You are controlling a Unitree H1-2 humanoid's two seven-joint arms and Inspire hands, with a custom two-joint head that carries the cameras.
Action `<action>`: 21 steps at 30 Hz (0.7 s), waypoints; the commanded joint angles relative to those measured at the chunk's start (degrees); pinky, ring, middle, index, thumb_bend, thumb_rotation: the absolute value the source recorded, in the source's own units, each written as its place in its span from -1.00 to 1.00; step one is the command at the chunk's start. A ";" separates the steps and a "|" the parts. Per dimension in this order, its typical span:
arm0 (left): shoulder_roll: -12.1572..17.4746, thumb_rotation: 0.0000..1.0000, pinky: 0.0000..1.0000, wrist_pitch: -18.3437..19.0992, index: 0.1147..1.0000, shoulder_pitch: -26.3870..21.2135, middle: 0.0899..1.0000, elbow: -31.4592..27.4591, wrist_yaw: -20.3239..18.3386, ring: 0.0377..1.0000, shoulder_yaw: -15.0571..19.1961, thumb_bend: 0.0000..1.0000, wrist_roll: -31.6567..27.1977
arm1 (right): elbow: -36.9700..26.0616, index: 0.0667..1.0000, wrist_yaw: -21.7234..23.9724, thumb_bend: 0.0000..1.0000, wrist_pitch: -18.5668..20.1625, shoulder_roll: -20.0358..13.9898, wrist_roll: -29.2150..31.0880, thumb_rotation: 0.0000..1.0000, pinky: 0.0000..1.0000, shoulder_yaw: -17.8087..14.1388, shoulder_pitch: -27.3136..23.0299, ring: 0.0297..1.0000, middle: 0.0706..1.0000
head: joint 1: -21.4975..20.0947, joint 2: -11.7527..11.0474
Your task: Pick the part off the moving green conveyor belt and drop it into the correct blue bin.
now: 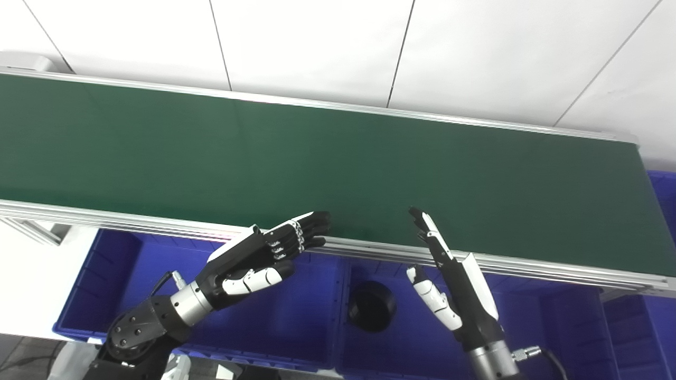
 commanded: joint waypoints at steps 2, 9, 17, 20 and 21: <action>2.06 0.20 0.97 -2.80 0.89 -2.37 0.98 3.01 -3.49 0.98 1.70 -0.16 -3.56 | 0.77 0.95 -2.11 -0.02 -2.65 2.29 -3.12 1.00 0.89 1.84 -1.34 0.95 0.99 | -17.13 -5.66; 2.23 0.33 1.00 1.36 0.93 -2.66 1.00 5.39 -3.96 1.00 3.17 -0.25 -4.46 | 4.14 0.97 -4.17 -0.03 -3.21 3.63 -4.00 1.00 0.87 3.12 -2.31 0.93 0.99 | -12.39 -6.84; 1.51 0.31 0.90 -4.20 0.88 -3.59 0.95 8.11 -5.05 0.93 3.46 -0.16 -2.13 | 3.99 0.94 -5.85 -0.08 -5.61 2.44 -1.87 0.95 0.90 2.13 -0.51 0.96 0.98 | -8.52 -6.37; 1.21 0.26 0.89 -4.85 0.87 -3.35 0.94 8.61 -5.01 0.92 3.54 -0.11 -2.12 | 3.90 0.94 -5.68 -0.08 -6.09 1.95 -1.22 0.94 0.90 1.92 -0.42 0.95 0.97 | -6.83 -6.17; 1.05 0.25 0.89 -5.61 0.87 -3.25 0.94 9.04 -5.20 0.92 3.59 -0.09 -2.16 | 3.63 0.94 -5.46 -0.08 -5.99 1.64 -1.06 0.95 0.90 1.83 -0.38 0.95 0.97 | -4.91 -5.89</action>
